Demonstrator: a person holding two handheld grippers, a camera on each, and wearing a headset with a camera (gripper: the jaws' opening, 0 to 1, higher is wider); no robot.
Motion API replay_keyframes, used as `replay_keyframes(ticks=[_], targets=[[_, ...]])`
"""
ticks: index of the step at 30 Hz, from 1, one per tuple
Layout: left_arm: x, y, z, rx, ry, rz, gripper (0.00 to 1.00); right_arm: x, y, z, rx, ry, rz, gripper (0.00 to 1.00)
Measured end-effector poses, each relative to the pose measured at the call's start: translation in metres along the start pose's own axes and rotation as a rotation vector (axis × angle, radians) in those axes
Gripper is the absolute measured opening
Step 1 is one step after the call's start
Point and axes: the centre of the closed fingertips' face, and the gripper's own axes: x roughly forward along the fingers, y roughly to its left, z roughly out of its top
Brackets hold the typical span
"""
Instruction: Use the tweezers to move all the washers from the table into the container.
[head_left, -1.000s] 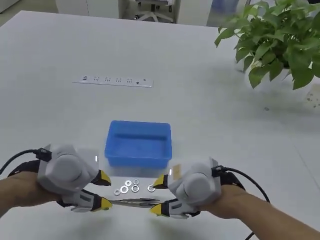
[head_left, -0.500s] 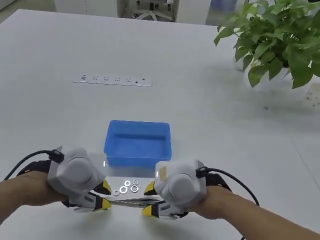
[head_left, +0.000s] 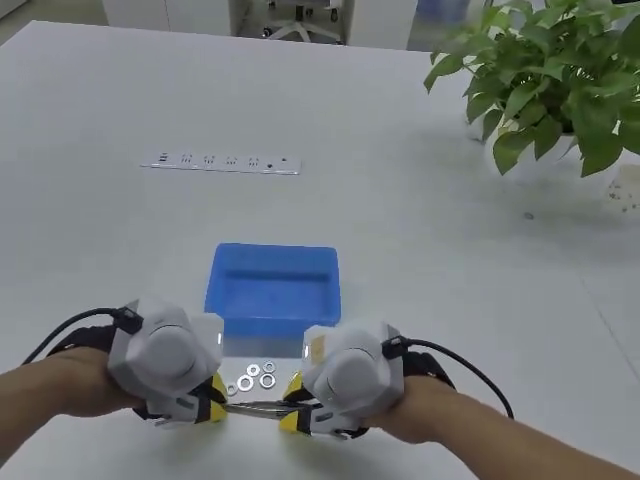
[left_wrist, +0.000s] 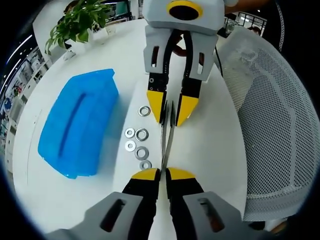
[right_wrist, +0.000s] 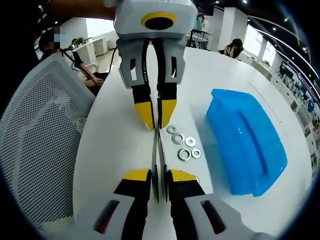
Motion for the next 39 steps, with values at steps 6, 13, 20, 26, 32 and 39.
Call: replay_keyframes(ticks=[6, 13, 20, 26, 32, 39], targets=[[0.000, 0.001, 0.000, 0.016, 0.006, -0.009, 0.07, -0.001, 0.000, 0.000, -0.006, 0.005, 0.001, 0.13], [-0.005, -0.003, 0.000, 0.033, 0.018, -0.023, 0.06, 0.000, 0.000, -0.001, -0.016, 0.010, 0.006, 0.13], [-0.014, -0.004, 0.003, 0.035, 0.003, -0.022, 0.06, -0.001, 0.001, -0.003, -0.021, 0.016, 0.007, 0.13], [-0.023, -0.006, 0.011, 0.034, -0.022, -0.022, 0.05, -0.001, 0.001, -0.003, -0.031, 0.023, 0.012, 0.13], [-0.033, -0.007, 0.024, 0.043, -0.050, -0.017, 0.05, 0.000, 0.002, -0.002, -0.050, 0.026, 0.018, 0.14], [-0.042, -0.008, 0.038, 0.060, -0.079, -0.007, 0.05, -0.002, 0.002, -0.001, -0.048, 0.010, 0.013, 0.13]])
